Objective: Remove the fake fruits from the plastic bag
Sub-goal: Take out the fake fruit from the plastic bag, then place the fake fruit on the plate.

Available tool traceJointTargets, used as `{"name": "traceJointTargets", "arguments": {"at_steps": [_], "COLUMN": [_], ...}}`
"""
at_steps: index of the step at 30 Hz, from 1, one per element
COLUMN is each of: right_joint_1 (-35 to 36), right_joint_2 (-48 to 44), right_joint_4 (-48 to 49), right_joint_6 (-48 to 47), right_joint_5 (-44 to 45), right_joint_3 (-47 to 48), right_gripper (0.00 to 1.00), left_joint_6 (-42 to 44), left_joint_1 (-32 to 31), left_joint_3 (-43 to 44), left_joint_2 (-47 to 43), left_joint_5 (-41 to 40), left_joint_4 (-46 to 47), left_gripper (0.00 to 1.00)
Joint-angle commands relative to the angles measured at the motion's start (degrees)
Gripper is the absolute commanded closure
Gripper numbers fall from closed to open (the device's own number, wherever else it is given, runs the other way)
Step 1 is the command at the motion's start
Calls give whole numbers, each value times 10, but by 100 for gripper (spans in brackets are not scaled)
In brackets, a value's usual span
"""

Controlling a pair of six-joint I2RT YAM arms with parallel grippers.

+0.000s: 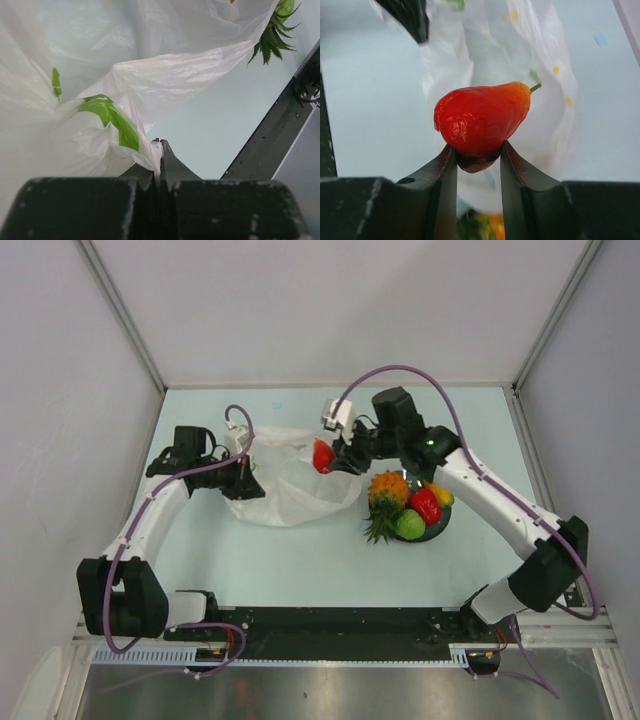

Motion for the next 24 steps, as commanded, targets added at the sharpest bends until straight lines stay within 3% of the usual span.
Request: {"name": "traceJointTargets", "arguments": {"at_steps": [1,9,24], "right_joint_1": [-58,-220,-282], "right_joint_2": [-106,-166,-37], "right_joint_4": [-115,-139,-93], "right_joint_6": [-91,-126,-235], "right_joint_5": [37,58,129], "right_joint_3": [-54,-139,-147], "right_gripper": [95,95,93], "left_joint_6": [-3,-5,-1], "left_joint_1": [-3,-3,-3], "left_joint_3": [28,34,24], "left_joint_2": [14,29,20], "left_joint_5": [12,12,0], "left_joint_4": [-3,-2,-7], "left_gripper": [100,100,100]}}
